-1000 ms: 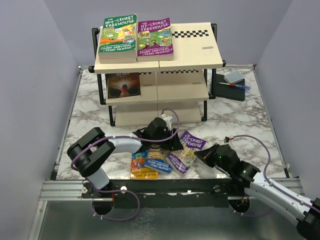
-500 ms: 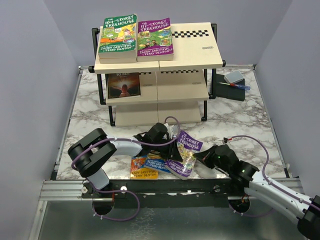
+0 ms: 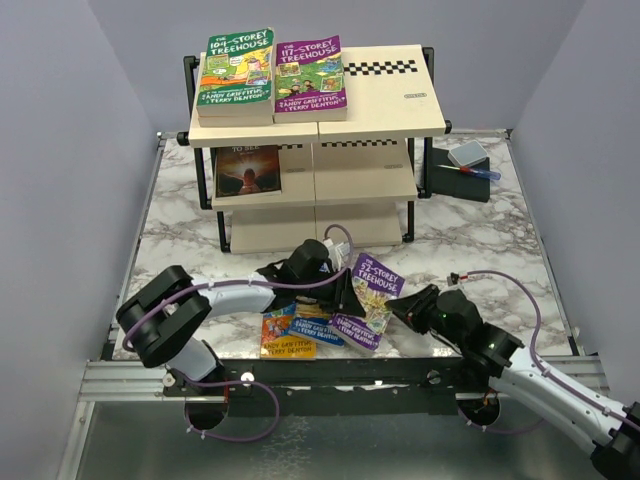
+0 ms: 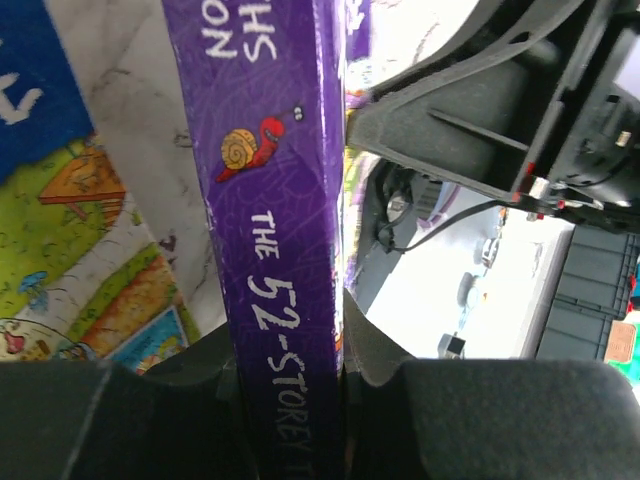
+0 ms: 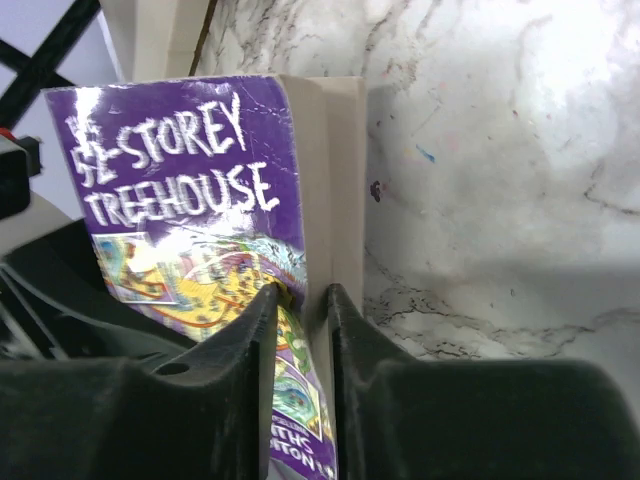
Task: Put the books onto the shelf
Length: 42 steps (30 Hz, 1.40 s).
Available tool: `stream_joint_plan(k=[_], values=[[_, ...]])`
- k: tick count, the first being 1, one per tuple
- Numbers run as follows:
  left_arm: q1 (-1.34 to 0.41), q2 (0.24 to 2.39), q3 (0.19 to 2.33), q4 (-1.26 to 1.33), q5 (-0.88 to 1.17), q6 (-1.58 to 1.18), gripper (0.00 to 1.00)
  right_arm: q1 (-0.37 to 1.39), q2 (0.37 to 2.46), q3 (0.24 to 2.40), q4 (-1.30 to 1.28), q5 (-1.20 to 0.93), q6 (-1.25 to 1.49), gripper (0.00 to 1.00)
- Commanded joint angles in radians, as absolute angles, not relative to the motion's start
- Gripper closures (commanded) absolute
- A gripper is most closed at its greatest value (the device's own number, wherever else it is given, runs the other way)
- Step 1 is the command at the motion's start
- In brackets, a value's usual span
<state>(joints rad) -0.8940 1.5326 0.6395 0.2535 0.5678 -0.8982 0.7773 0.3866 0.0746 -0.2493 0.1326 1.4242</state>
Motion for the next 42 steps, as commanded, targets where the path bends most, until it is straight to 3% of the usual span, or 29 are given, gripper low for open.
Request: stream_joint_plan(k=[1, 4, 9, 22, 28, 34, 42], values=[[-0.889, 1.426, 0.692, 0.340, 0.613, -0.915, 1.00, 0.784, 0.363, -0.003, -0.483, 0.137, 1.427, 0.65], [-0.878, 1.368, 0.684, 0.358, 0.597, -0.934, 1.00, 0.783, 0.346, 0.043, -0.500, 0.143, 1.400, 0.49], [-0.859, 1.249, 0.660, 0.385, 0.568, -0.971, 1.00, 0.784, 0.268, 0.077, -0.479, 0.117, 1.314, 0.35], [-0.840, 0.965, 0.590, 0.427, 0.488, -1.035, 1.00, 0.783, 0.020, 0.139, -0.221, -0.056, 1.121, 0.28], [-0.839, 0.857, 0.566, 0.436, 0.443, -1.039, 1.00, 0.784, 0.068, 0.271, -0.208, -0.063, 1.015, 0.23], [-0.838, 0.736, 0.521, 0.489, 0.394, -1.048, 1.00, 0.784, 0.099, 0.334, -0.072, -0.138, 0.940, 0.08], [-0.839, 0.691, 0.502, 0.547, 0.397, -1.083, 1.00, 0.784, 0.389, 0.448, 0.167, -0.414, 0.847, 0.02]])
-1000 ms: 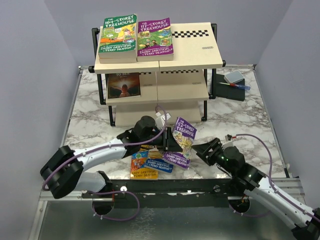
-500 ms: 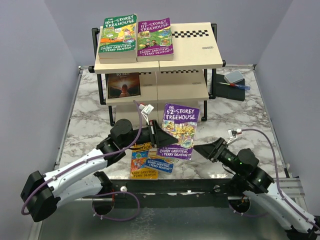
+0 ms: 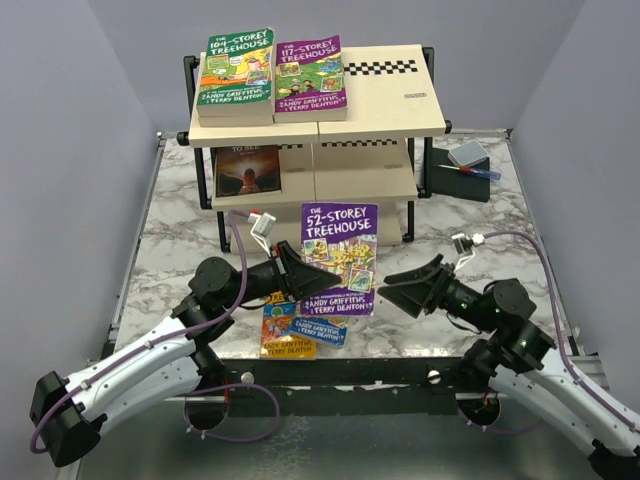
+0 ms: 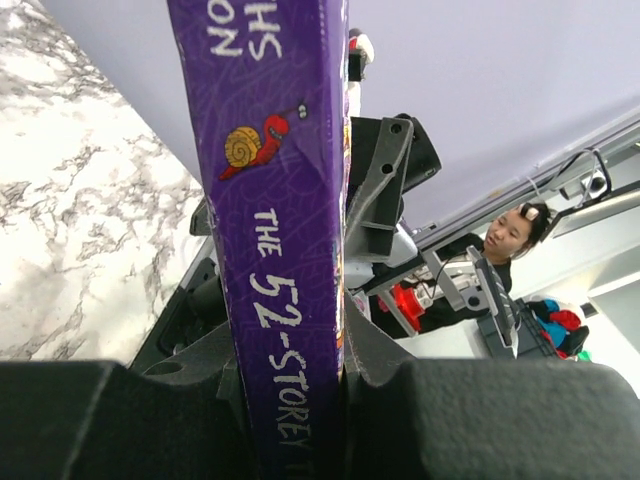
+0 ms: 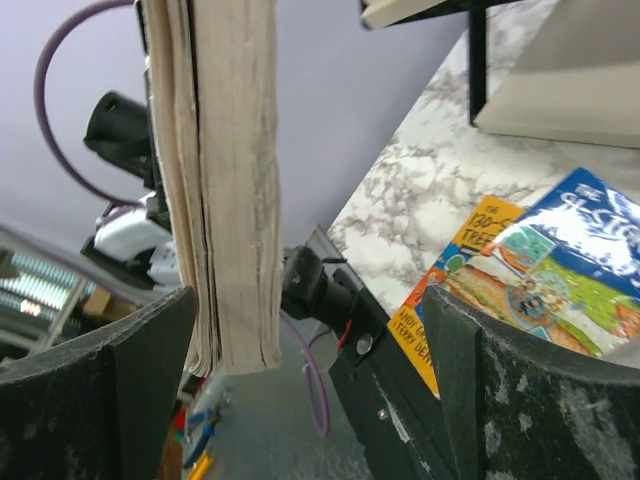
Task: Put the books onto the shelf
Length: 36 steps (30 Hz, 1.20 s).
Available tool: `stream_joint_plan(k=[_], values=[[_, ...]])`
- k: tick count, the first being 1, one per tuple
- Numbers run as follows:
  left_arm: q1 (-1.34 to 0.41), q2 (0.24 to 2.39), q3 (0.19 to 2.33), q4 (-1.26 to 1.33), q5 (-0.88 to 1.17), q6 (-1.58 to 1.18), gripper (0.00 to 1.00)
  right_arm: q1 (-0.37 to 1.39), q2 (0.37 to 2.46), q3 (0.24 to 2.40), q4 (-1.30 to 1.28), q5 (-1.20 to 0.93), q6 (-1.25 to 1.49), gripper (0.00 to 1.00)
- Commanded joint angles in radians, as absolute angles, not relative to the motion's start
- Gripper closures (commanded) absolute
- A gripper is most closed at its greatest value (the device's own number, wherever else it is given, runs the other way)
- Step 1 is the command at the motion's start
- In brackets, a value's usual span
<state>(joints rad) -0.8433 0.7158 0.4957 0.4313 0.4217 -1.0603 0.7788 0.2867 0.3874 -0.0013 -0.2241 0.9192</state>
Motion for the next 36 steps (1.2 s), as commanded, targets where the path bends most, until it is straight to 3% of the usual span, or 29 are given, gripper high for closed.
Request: stream_joint_plan(k=[1, 15, 19, 36], values=[[-0.838, 0.686, 0.503, 0.547, 0.397, -1.086, 1.00, 0.784, 0.413, 0.461, 0.190, -0.433, 0.841, 0.02], [-0.838, 0.651, 0.510, 0.558, 0.366, -1.098, 1.00, 0.785, 0.573, 0.554, 0.308, -0.544, 0.833, 0.02], [-0.838, 0.641, 0.517, 0.568, 0.351, -1.101, 1.00, 0.790, 0.602, 0.556, 0.334, -0.557, 0.849, 0.05], [-0.838, 0.559, 0.480, 0.588, 0.186, -1.102, 1.00, 0.924, 0.715, 0.637, 0.371, -0.431, 0.818, 0.15]])
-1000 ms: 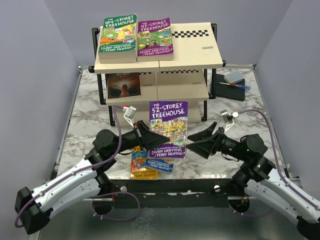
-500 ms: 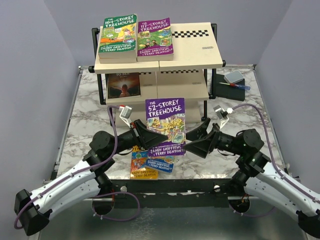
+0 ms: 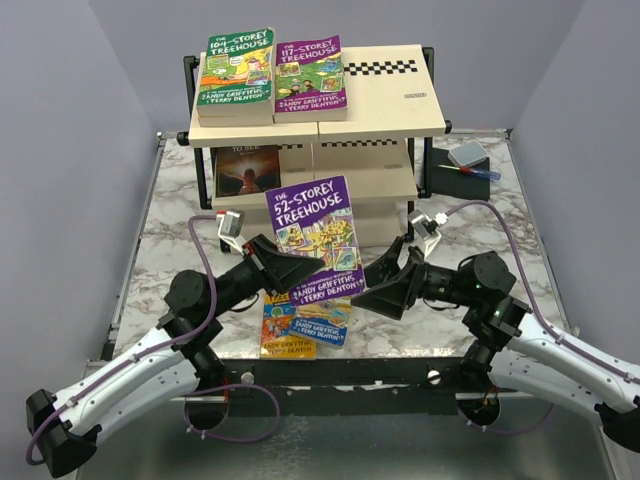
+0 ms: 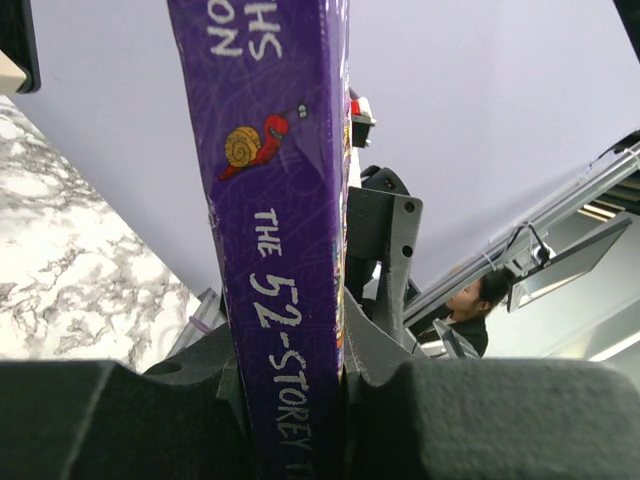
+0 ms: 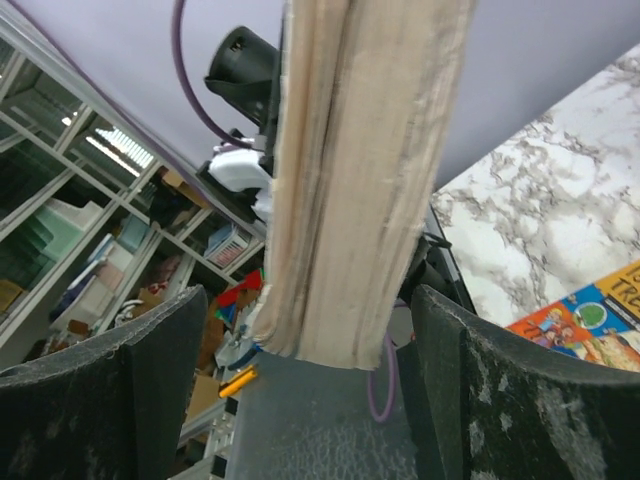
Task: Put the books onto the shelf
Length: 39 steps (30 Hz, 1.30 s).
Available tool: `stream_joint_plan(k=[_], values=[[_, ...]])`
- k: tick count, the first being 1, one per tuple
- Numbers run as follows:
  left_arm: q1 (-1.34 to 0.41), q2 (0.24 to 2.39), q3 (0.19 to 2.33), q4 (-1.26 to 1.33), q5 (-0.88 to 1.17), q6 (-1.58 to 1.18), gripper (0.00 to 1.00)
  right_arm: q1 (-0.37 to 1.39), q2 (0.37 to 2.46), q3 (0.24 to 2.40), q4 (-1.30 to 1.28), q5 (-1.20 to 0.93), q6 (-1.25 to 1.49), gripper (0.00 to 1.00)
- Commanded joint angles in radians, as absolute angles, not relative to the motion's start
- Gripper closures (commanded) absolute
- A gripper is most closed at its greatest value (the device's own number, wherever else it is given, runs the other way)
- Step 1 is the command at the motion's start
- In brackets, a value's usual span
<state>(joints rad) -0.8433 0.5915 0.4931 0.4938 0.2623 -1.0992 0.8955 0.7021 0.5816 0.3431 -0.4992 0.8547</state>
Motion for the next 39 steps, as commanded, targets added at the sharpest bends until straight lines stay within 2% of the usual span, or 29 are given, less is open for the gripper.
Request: stream_joint_plan(k=[1, 9, 16, 24, 26, 28, 31, 36, 39], values=[[-0.839, 0.555, 0.475, 0.588, 0.178, -1.103, 1.00, 0.927, 0.721, 0.643, 0.372, -0.418, 0.814, 0.15], [-0.838, 0.534, 0.444, 0.587, 0.133, -1.107, 1.00, 0.955, 0.793, 0.705, 0.373, -0.337, 0.812, 0.23], [-0.839, 0.505, 0.443, 0.568, 0.085, -1.076, 1.00, 1.015, 0.852, 0.764, 0.310, -0.230, 0.797, 0.37], [-0.838, 0.460, 0.449, 0.507, 0.037, -1.004, 1.00, 1.052, 0.897, 0.798, 0.292, -0.198, 0.803, 0.64], [-0.839, 0.453, 0.451, 0.494, 0.027, -0.990, 1.00, 1.059, 0.908, 0.806, 0.293, -0.194, 0.803, 0.77], [-0.838, 0.447, 0.453, 0.478, 0.020, -0.976, 1.00, 1.065, 0.914, 0.813, 0.287, -0.185, 0.806, 0.98], [-0.838, 0.437, 0.465, 0.433, 0.007, -0.959, 1.00, 1.069, 0.910, 0.821, 0.276, -0.166, 0.800, 1.00], [-0.839, 0.403, 0.486, 0.324, -0.046, -0.927, 0.67, 1.070, 0.881, 0.837, 0.243, -0.121, 0.781, 1.00], [-0.838, 0.379, 0.494, 0.258, -0.080, -0.911, 0.37, 1.069, 0.863, 0.853, 0.225, -0.097, 0.764, 1.00]])
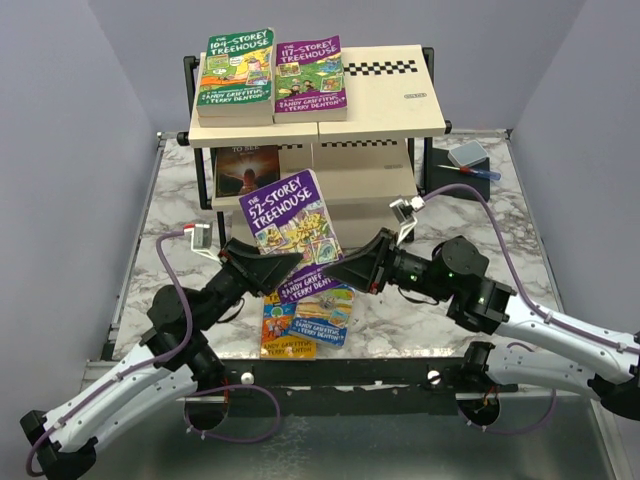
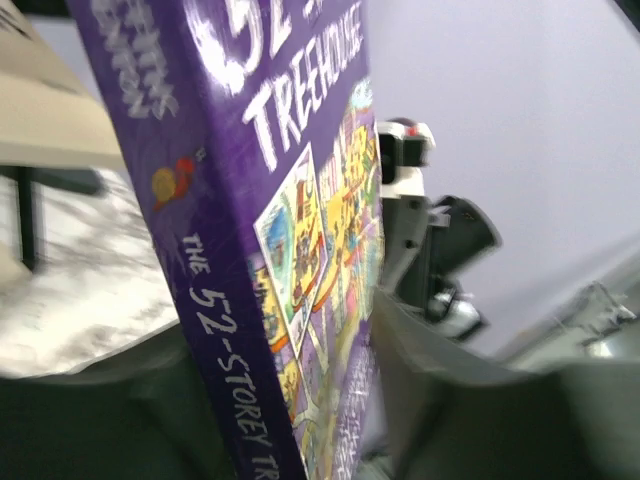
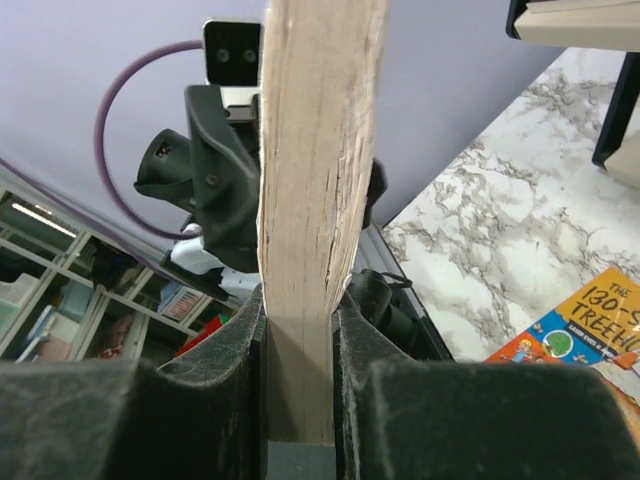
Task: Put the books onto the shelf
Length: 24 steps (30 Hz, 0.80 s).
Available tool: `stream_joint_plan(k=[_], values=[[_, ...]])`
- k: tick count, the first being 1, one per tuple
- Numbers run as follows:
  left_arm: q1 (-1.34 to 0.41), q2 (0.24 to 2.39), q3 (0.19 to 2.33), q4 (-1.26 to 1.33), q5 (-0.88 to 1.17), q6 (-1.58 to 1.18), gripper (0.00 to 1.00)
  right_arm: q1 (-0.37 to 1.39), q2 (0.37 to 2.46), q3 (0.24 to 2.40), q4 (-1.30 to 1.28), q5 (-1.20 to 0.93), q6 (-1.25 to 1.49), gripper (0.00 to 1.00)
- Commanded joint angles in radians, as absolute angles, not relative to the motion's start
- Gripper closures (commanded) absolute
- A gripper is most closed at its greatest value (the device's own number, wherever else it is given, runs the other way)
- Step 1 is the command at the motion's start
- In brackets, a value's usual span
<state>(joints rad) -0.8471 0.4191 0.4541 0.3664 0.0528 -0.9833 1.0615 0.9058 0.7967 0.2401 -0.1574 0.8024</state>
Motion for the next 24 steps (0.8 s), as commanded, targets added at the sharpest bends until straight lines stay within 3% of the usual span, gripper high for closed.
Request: stream_joint_plan(k=[1, 6, 24], values=[[-0.838, 0.373, 0.499, 0.239, -0.087, -0.905, 0.30, 1.069, 0.859, 0.867, 0.213, -0.091, 0.755, 1.00], [-0.838, 0.348, 0.557, 0.123, -0.116, -0.840, 0.02, 1.069, 0.841, 0.940, 0.137, -0.048, 0.707, 1.00], [-0.838, 0.370, 0.829, -0.418, -0.206, -0.452, 0.01, 1.070, 0.986, 1.413, -0.112, 0.250, 0.478, 0.99]])
